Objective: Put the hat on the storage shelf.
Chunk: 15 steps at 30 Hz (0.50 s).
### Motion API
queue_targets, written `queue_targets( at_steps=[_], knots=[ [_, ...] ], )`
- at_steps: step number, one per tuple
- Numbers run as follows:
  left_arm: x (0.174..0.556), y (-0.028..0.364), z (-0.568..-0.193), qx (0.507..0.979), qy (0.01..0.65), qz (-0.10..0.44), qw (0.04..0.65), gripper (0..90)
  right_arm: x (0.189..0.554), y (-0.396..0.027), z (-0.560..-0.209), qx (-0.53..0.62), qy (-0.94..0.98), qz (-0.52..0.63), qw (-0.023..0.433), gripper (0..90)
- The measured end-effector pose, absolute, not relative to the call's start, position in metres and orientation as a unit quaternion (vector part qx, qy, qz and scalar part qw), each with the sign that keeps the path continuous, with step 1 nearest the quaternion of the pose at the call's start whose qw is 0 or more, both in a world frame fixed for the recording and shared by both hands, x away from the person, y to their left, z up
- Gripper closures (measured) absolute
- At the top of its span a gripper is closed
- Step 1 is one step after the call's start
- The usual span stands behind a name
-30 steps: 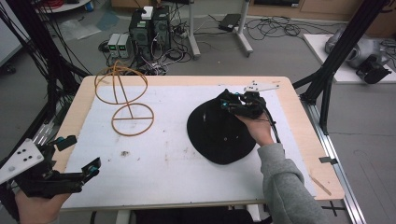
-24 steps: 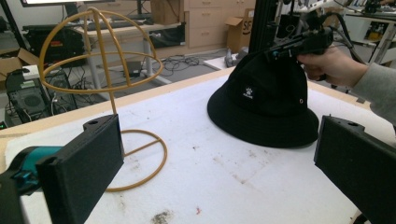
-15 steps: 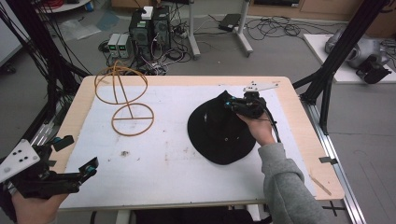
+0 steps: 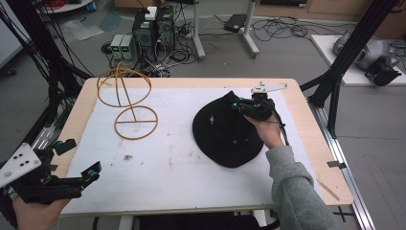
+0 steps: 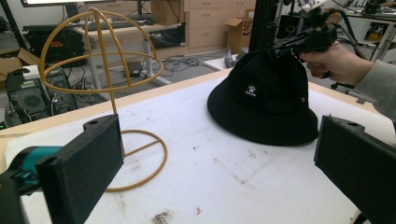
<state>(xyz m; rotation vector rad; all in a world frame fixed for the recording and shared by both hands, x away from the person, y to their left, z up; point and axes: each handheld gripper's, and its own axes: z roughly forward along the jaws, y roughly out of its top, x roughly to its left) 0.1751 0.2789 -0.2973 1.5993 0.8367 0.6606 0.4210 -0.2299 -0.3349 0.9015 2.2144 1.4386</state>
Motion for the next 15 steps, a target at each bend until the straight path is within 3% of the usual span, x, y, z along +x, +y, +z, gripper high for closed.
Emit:
queue_targets(
  at_steps=[15],
  knots=[
    [0.177, 0.278, -0.299, 0.682, 0.358, 0.279, 0.573, 1.7, 0.412, -0.230, -0.293, 0.281, 0.784, 0.521, 0.189, 85.9]
  ],
)
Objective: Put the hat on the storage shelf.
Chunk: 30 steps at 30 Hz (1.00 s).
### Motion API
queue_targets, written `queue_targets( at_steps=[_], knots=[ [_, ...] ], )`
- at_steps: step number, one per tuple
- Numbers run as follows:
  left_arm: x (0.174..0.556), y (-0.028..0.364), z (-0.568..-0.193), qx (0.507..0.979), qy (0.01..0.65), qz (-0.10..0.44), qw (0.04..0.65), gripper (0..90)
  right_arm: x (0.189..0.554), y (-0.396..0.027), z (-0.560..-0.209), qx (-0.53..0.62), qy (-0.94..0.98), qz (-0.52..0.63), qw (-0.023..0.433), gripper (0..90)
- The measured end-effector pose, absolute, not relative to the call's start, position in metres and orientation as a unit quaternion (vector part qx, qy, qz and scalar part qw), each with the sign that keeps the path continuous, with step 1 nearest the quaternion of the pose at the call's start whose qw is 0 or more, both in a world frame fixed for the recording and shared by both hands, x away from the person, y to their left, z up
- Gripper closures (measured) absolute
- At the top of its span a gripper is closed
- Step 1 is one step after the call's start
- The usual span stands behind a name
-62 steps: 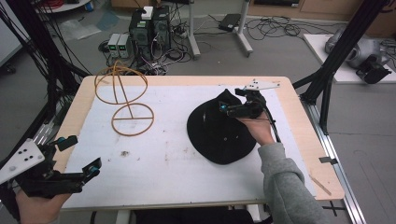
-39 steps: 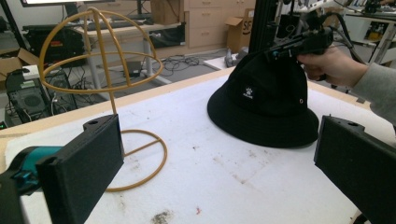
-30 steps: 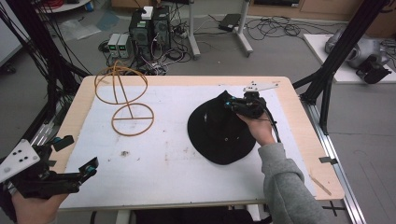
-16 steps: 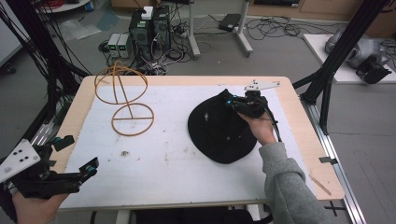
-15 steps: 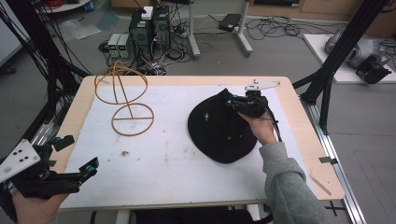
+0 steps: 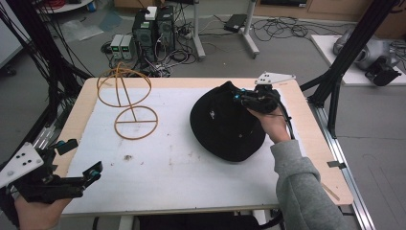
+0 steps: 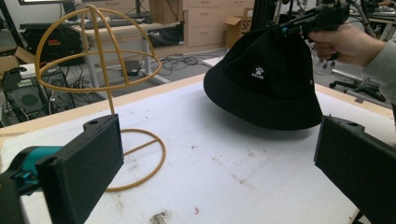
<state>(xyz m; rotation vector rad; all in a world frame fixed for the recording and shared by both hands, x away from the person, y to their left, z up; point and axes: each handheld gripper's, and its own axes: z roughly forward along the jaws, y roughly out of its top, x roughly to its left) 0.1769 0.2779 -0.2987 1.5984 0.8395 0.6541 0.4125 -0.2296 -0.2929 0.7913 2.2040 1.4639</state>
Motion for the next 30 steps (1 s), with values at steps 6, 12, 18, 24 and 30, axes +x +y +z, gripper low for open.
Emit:
queue_targets(
  at_steps=[6, 12, 18, 24, 30],
  knots=[
    [0.176, 0.278, -0.298, 0.682, 0.357, 0.279, 0.575, 1.7, 0.410, -0.234, -0.273, 0.274, 0.783, 0.525, 0.190, 85.9],
    [0.176, 0.278, -0.298, 0.683, 0.357, 0.278, 0.574, 1.7, 0.403, -0.238, -0.250, 0.264, 0.785, 0.524, 0.199, 85.9],
    [0.176, 0.278, -0.298, 0.682, 0.357, 0.278, 0.575, 1.7, 0.398, -0.244, -0.227, 0.252, 0.785, 0.528, 0.202, 85.9],
    [0.176, 0.279, -0.298, 0.682, 0.358, 0.278, 0.575, 1.7, 0.392, -0.245, -0.204, 0.239, 0.789, 0.529, 0.202, 85.9],
    [0.177, 0.280, -0.299, 0.681, 0.358, 0.277, 0.576, 1.7, 0.391, -0.244, -0.187, 0.227, 0.792, 0.528, 0.205, 85.9]
  ],
)
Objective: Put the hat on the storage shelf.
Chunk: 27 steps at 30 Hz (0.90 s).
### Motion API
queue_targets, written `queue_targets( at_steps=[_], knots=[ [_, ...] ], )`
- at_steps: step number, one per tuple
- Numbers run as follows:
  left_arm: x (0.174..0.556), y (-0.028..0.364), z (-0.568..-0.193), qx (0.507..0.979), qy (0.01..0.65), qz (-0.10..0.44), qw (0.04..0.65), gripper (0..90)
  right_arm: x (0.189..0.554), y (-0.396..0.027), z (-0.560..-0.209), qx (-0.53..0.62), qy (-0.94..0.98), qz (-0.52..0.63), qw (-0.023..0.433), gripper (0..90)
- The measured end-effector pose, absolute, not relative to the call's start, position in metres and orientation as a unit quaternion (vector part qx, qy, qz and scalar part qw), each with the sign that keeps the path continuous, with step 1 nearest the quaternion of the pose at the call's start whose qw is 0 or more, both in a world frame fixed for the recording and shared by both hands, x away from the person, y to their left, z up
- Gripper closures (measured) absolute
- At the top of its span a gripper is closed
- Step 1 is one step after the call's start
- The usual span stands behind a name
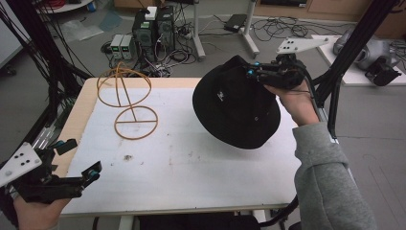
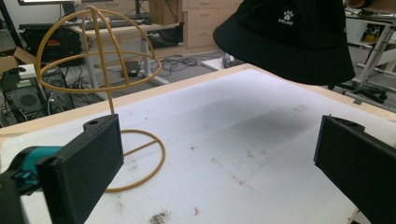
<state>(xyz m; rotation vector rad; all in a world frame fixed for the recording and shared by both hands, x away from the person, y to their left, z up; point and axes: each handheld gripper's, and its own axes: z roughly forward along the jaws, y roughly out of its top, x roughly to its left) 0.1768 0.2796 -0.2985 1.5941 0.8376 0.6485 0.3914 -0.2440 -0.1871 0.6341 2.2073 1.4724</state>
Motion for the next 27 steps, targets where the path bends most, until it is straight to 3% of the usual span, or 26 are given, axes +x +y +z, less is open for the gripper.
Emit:
queue_targets(
  at_steps=[27],
  knots=[
    [0.179, 0.278, -0.303, 0.684, 0.358, 0.270, 0.575, 1.7, 0.395, -0.220, -0.155, 0.196, 0.793, 0.540, 0.203, 86.0]
  ],
)
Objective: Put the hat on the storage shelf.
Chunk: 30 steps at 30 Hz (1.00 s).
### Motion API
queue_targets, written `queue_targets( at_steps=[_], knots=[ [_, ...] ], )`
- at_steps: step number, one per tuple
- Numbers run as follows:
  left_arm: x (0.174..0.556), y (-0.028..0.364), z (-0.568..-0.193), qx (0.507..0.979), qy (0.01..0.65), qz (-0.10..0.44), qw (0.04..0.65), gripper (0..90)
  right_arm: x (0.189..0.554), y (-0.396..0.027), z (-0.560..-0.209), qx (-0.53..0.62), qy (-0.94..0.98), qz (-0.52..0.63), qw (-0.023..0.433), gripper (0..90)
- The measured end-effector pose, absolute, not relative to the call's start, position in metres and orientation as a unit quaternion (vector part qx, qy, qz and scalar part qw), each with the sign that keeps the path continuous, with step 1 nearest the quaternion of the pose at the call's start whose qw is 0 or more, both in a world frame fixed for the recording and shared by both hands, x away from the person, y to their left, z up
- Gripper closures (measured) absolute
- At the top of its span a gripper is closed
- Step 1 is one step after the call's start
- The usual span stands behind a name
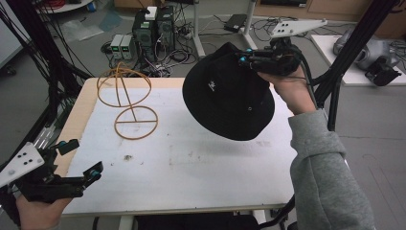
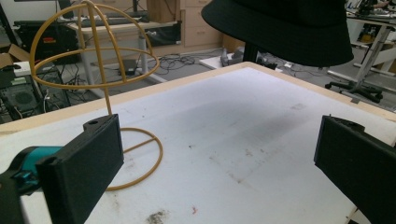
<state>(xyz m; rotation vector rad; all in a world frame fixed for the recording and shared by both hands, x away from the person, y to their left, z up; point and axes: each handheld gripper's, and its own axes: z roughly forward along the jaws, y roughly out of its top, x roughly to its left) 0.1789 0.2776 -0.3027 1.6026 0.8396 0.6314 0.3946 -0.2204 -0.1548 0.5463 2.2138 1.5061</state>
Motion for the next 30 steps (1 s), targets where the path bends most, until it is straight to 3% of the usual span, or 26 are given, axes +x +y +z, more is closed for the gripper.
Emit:
queue_targets(
  at_steps=[22, 30],
  knots=[
    [0.153, 0.273, -0.311, 0.688, 0.372, 0.275, 0.559, 1.7, 0.408, -0.162, -0.116, 0.135, 0.806, 0.546, 0.186, 85.9],
    [0.144, 0.277, -0.316, 0.685, 0.383, 0.277, 0.555, 1.7, 0.420, -0.117, -0.106, 0.102, 0.814, 0.545, 0.171, 85.9]
  ],
)
